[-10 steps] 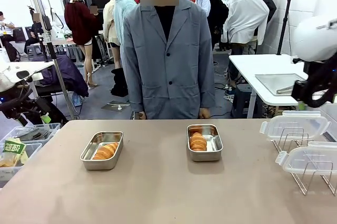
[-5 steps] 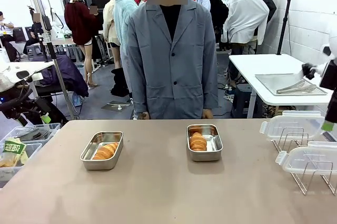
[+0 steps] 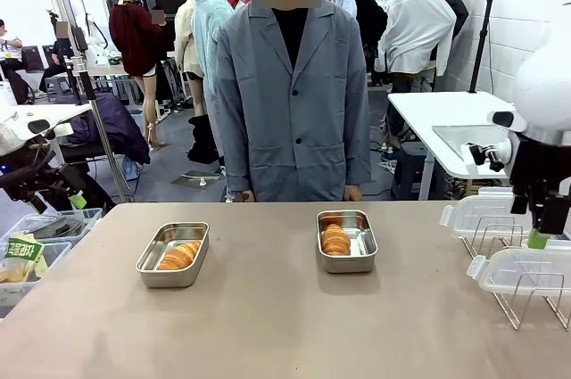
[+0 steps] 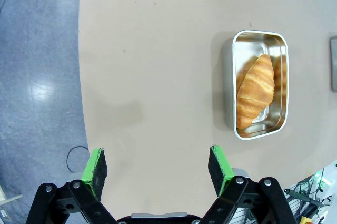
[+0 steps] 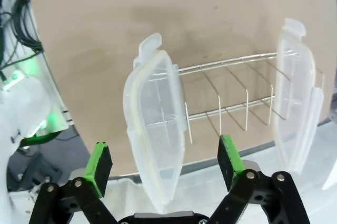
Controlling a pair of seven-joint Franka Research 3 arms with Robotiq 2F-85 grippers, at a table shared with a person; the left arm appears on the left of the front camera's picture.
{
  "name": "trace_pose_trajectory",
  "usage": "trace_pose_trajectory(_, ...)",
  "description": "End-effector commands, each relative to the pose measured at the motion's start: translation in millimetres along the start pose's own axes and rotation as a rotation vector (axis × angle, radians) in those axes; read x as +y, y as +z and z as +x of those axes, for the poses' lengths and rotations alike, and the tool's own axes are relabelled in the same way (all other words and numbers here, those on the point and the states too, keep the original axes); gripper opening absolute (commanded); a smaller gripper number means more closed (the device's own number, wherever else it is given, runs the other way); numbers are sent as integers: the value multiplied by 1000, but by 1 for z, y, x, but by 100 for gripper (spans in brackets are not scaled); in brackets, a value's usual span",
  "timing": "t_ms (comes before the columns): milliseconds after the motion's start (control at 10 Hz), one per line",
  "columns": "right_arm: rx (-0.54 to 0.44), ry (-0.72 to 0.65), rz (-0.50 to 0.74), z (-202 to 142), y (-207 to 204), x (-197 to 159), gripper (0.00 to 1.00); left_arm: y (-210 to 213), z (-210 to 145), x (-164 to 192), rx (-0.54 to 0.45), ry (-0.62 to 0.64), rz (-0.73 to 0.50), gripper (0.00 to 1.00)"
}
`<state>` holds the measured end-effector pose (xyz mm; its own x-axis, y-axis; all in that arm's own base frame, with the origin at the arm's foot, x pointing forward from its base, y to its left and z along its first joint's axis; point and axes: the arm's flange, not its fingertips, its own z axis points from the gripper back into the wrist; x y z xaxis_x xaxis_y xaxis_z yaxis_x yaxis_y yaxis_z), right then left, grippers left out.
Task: Place the bread in airtight containers.
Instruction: Pick up one Airtight Container lid and hand it to the human.
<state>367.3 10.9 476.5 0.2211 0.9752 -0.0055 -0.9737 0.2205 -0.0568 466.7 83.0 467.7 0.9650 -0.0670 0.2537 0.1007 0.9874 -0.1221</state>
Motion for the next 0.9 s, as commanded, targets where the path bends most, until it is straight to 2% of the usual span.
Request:
trace_pose_trajectory(0,47,11,-69,3,-21,0,100,1,-1,1,6,7,23,100)
trace_pose_trajectory(200,76,-35,-87,11,-34,-6,100,1,-1,1,6,7,23,100)
trace_pose_trajectory(700,188,-18,-85,16,-63,-14,100,1,-1,1,6,7,23,100)
trace_pose_trajectory(800,182,-9,-78,13,-62,-13,80,1,-1,1,6,7,23,100)
